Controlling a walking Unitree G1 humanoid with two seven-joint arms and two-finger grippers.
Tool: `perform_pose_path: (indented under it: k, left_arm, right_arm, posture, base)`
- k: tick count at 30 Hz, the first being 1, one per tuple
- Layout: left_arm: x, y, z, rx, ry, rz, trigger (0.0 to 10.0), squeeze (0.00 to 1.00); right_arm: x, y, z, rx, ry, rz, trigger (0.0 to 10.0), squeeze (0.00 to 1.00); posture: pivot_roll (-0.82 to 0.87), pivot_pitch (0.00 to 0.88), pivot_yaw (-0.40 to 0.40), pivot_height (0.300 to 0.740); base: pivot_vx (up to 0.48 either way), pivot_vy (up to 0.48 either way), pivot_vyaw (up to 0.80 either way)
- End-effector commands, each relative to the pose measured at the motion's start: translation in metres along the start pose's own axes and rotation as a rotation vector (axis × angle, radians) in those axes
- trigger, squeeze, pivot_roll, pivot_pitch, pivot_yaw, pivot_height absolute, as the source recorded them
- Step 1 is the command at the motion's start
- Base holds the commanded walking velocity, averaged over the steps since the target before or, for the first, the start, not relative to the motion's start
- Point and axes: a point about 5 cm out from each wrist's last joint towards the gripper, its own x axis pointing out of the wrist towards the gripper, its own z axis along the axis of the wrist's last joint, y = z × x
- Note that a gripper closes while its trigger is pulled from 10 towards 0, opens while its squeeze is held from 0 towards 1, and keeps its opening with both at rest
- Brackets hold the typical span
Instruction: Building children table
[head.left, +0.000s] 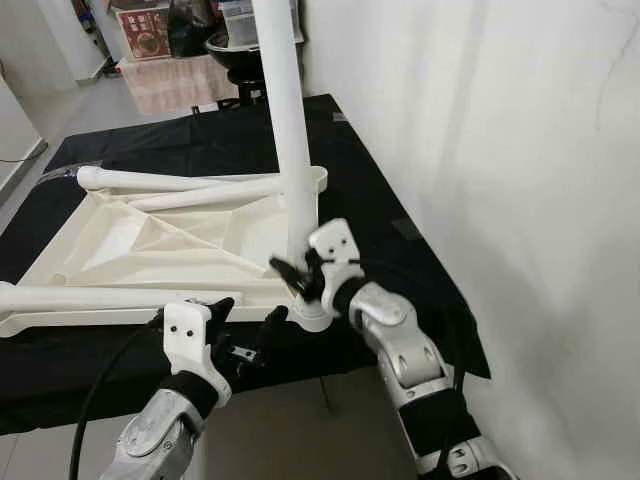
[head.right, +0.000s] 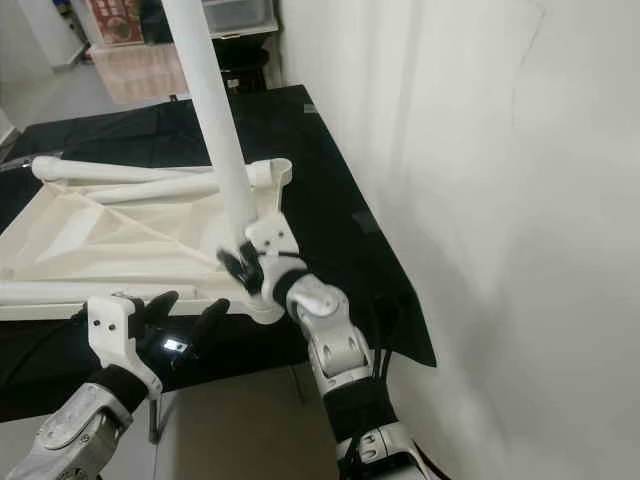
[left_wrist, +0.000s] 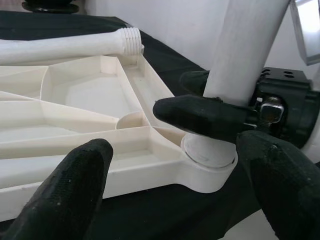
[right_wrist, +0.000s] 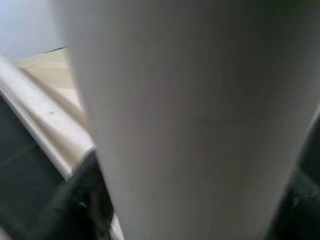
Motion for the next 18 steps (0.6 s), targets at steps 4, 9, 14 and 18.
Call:
perform_pose_path:
  k: [4,9,14,18]
  left_arm:
    - [0.000,0.002,-0.002,0.008,0.006,0.015,10.0,0.00]
    - [0.000,0.001,-0.003,0.006,0.005,0.012,10.0,0.00]
    - [0.000,0.000,-0.003,0.007,0.004,0.013,10.0,0.00]
    - [-0.001,-0.001,-0.003,0.006,0.004,0.014,10.0,0.00]
  right_arm:
    - [-0.001,-0.005,0.024,-0.040,-0.087,0.283,10.0,0.78]
    - [-0.004,-0.035,0.032,-0.114,-0.042,0.495,10.0,0.00]
    - [0.001,-0.050,0.037,-0.105,-0.022,0.492,10.0,0.00]
    - [0.002,-0.054,0.041,-0.088,-0.026,0.513,0.0,0.00]
  posture:
    - [0.00,0.092,0.043,0.740]
    - [0.01,0.090,0.035,0.740]
    - [0.02,0.093,0.032,0.740]
    - [0.02,0.097,0.031,0.740]
  base:
    - [0.000,0.000,0.00]
    - [0.000,0.000,0.00]
    - [0.000,0.000,0.00]
    - [0.000,0.000,0.00]
